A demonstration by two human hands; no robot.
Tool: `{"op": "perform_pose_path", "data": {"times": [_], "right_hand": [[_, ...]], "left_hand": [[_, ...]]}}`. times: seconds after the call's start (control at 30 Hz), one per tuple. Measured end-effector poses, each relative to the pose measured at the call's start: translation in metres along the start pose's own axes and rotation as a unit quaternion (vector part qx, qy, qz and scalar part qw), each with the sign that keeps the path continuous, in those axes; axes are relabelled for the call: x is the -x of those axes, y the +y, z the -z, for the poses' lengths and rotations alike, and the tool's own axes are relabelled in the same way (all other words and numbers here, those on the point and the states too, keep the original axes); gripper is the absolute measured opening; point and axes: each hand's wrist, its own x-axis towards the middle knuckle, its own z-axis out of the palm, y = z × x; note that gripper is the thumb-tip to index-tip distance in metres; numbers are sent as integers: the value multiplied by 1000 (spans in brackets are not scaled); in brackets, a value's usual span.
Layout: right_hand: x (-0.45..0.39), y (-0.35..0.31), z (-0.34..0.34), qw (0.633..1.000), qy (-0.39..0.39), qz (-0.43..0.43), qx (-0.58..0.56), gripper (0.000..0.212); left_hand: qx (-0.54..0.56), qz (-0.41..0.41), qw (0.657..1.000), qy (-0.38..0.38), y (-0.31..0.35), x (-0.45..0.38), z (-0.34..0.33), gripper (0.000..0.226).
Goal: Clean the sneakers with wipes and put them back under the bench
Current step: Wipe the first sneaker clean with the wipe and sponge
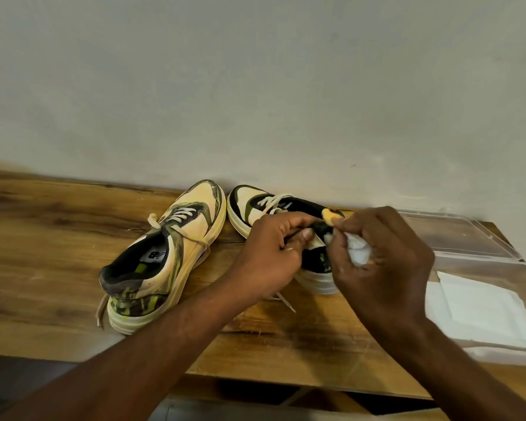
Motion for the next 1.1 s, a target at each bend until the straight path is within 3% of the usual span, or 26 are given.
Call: {"op": "perform_pose_path", "data": {"times": [0.13,0.37,0.57,0.67,0.8,1.1], "right_hand": [[5,-7,-8,996,-72,42,25,10],[-10,6,9,999,17,-51,2,6],[-1,-13,-2,998,-60,30,16,13],[-13,1,10,1000,8,-29,1,7],[-18,15,19,995,14,-96,-8,11],[-14,-19,19,999,14,3,-37,14]], "left_hand": [[17,1,1000,3,2,1,0,43],[56,14,998,23,7,-2,0,30],[53,-13,998,1,11,4,-4,34],[74,-8,997,31,13,4,-1,36],[142,-13,988,59,16,0,7,34],[246,-16,963,110,29,-2,15,26]]}}
